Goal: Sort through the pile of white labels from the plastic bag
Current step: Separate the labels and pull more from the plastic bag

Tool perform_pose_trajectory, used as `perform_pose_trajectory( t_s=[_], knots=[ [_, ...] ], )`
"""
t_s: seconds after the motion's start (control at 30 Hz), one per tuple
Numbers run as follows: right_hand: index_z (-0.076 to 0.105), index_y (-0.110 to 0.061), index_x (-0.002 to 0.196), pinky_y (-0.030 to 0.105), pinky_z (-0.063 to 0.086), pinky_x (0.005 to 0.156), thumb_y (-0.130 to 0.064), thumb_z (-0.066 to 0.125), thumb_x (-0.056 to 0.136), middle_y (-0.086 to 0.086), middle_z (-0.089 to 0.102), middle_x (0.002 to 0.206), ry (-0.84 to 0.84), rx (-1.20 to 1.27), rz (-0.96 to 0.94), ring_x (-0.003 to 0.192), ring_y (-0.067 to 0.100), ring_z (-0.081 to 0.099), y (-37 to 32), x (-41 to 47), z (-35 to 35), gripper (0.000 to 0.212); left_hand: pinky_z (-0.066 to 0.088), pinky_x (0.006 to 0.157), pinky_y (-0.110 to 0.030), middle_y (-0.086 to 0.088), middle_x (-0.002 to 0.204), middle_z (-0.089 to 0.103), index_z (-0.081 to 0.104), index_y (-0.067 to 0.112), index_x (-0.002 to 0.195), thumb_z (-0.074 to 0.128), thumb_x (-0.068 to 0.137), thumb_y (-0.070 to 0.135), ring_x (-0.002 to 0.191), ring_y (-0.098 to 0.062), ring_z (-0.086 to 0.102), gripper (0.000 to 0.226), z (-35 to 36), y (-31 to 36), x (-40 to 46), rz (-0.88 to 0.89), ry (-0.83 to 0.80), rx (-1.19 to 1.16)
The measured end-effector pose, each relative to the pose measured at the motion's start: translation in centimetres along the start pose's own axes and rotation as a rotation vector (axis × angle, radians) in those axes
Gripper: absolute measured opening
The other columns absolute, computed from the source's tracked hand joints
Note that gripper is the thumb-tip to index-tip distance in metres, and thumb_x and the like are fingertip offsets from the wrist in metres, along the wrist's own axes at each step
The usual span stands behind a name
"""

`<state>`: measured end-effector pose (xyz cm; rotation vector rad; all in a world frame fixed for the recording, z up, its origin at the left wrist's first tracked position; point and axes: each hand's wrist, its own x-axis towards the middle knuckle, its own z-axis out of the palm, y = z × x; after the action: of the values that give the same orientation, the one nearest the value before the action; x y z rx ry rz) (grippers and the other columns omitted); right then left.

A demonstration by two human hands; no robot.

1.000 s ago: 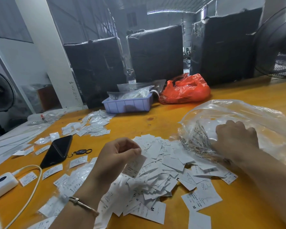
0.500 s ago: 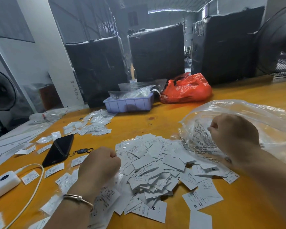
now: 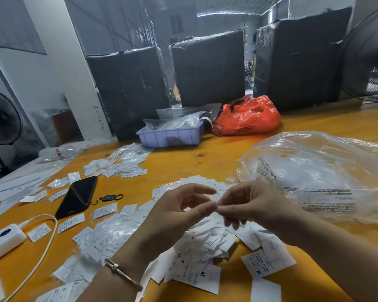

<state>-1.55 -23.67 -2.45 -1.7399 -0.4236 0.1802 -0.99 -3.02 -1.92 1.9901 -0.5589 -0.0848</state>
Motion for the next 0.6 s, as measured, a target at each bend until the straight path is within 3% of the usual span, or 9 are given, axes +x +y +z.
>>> perform_pose_trajectory(
  t_s=[0.07, 0.17, 0.27, 0.4, 0.47, 0.53, 0.6],
  knots=[
    [0.074, -0.008, 0.085, 0.02, 0.047, 0.055, -0.015, 0.074, 0.077, 0.011, 0.071, 0.071, -0.025, 0.002, -0.012, 0.061, 0.015, 0.063, 0.0, -0.1, 0.2, 0.011, 0.055, 0.079, -0.037, 0.003, 0.088, 0.073, 0.072, 0.027, 0.099, 0.076, 0.079, 0.032, 0.087, -0.015, 0.067, 0.021, 0.1, 0.0, 0.0, 0.022, 0.044, 0.053],
    [0.072, -0.006, 0.093, 0.018, 0.047, 0.055, -0.005, 0.075, 0.076, 0.012, 0.072, 0.074, 0.097, 0.031, -0.071, 0.061, 0.015, 0.063, 0.0, 0.1, 0.0, 0.017, 0.055, 0.076, -0.042, -0.003, 0.084, 0.073, 0.075, 0.02, 0.086, 0.08, 0.079, 0.017, 0.084, -0.027, 0.066, 0.009, -0.4, -0.2, 0.1, 0.008, 0.095, 0.024],
    [0.07, -0.008, 0.097, 0.02, 0.052, 0.062, 0.0, 0.074, 0.077, 0.01, 0.073, 0.078, 0.2, 0.044, -0.118, 0.067, 0.018, 0.067, 0.2, 0.2, -0.2, 0.021, 0.052, 0.069, -0.027, -0.005, 0.076, 0.069, 0.076, 0.016, 0.086, 0.082, 0.078, 0.013, 0.072, -0.018, 0.063, 0.011, -0.7, -0.1, -0.1, -0.048, 0.009, -0.028],
    [0.068, -0.005, 0.099, 0.021, 0.054, 0.068, 0.001, 0.073, 0.078, 0.01, 0.074, 0.08, 0.172, 0.022, -0.162, 0.074, 0.022, 0.071, 0.3, 0.2, 0.2, 0.022, 0.045, 0.059, -0.015, -0.002, 0.066, 0.065, 0.076, 0.014, 0.086, 0.077, 0.083, 0.015, 0.062, -0.008, 0.059, 0.003, 0.0, -0.1, -0.2, -0.058, -0.044, 0.032],
    [0.069, -0.012, 0.099, 0.021, 0.053, 0.07, -0.007, 0.074, 0.081, 0.002, 0.074, 0.082, 0.255, -0.218, -0.206, 0.076, 0.014, 0.07, 0.6, 0.4, 0.0, 0.019, 0.046, 0.059, -0.015, -0.002, 0.066, 0.069, 0.077, 0.014, 0.082, 0.075, 0.085, 0.015, 0.062, -0.007, 0.06, 0.003, -0.1, -0.1, -0.1, -0.06, 0.0, 0.041],
    [0.068, -0.024, 0.102, 0.021, 0.049, 0.075, -0.02, 0.074, 0.082, -0.012, 0.069, 0.09, 0.348, -0.648, -0.218, 0.086, 0.003, 0.063, 0.9, 0.4, -0.7, 0.021, 0.047, 0.061, -0.015, -0.005, 0.071, 0.07, 0.077, 0.016, 0.078, 0.077, 0.083, 0.017, 0.064, -0.005, 0.06, 0.006, -0.4, -0.3, 0.0, -0.07, 0.084, 0.057],
    [0.066, -0.03, 0.106, 0.026, 0.044, 0.085, -0.032, 0.072, 0.078, -0.019, 0.06, 0.102, 0.296, -0.906, -0.17, 0.1, 0.002, 0.05, 0.8, 0.2, -1.1, 0.029, 0.047, 0.06, -0.013, -0.007, 0.074, 0.069, 0.076, 0.017, 0.074, 0.079, 0.081, 0.02, 0.064, -0.002, 0.059, 0.009, -0.7, -0.5, 0.1, -0.08, 0.168, 0.079]
  ],
)
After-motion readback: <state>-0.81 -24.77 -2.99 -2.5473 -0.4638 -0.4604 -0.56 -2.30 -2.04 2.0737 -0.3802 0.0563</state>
